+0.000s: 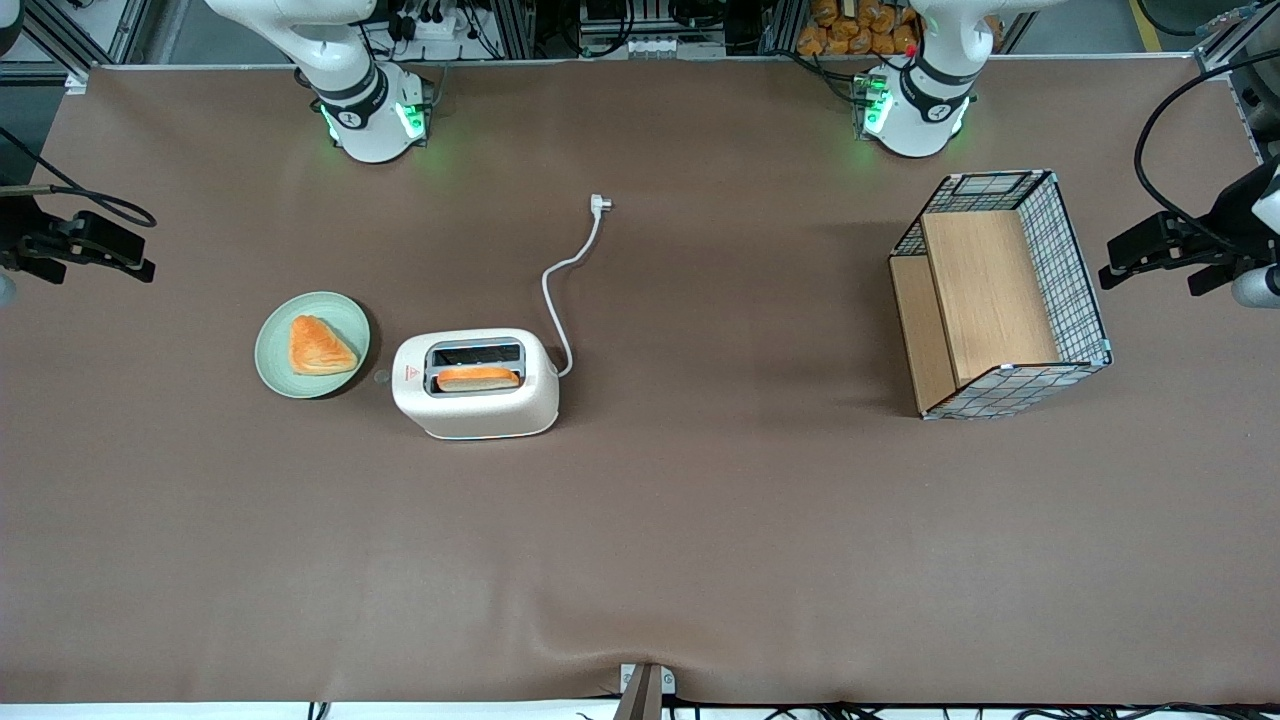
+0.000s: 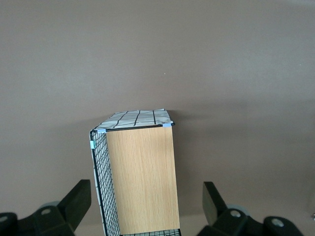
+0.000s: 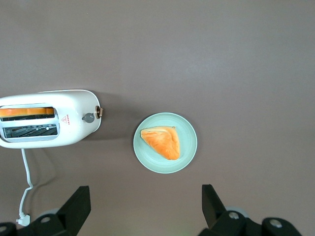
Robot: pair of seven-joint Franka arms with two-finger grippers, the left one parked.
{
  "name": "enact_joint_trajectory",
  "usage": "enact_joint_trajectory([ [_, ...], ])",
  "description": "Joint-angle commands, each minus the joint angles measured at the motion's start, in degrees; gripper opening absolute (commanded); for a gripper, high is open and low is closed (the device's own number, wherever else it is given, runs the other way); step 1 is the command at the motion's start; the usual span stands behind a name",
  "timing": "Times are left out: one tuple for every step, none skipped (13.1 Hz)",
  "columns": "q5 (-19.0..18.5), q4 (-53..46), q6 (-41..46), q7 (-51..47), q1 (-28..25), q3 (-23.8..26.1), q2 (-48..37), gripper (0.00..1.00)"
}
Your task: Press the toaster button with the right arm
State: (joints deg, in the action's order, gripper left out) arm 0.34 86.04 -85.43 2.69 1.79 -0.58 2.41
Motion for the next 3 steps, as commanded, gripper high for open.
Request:
enact_joint_trajectory([
  [-1.13, -1.4, 0.36, -0.76, -0.03, 0.31, 0.76, 1.0],
  [-1.13, -1.4, 0.36, -0.85, -0.12, 0.4, 0.67, 1.0],
  [-1.13, -1.4, 0.36, -0.59, 0.06, 0.31, 0.67, 1.0],
])
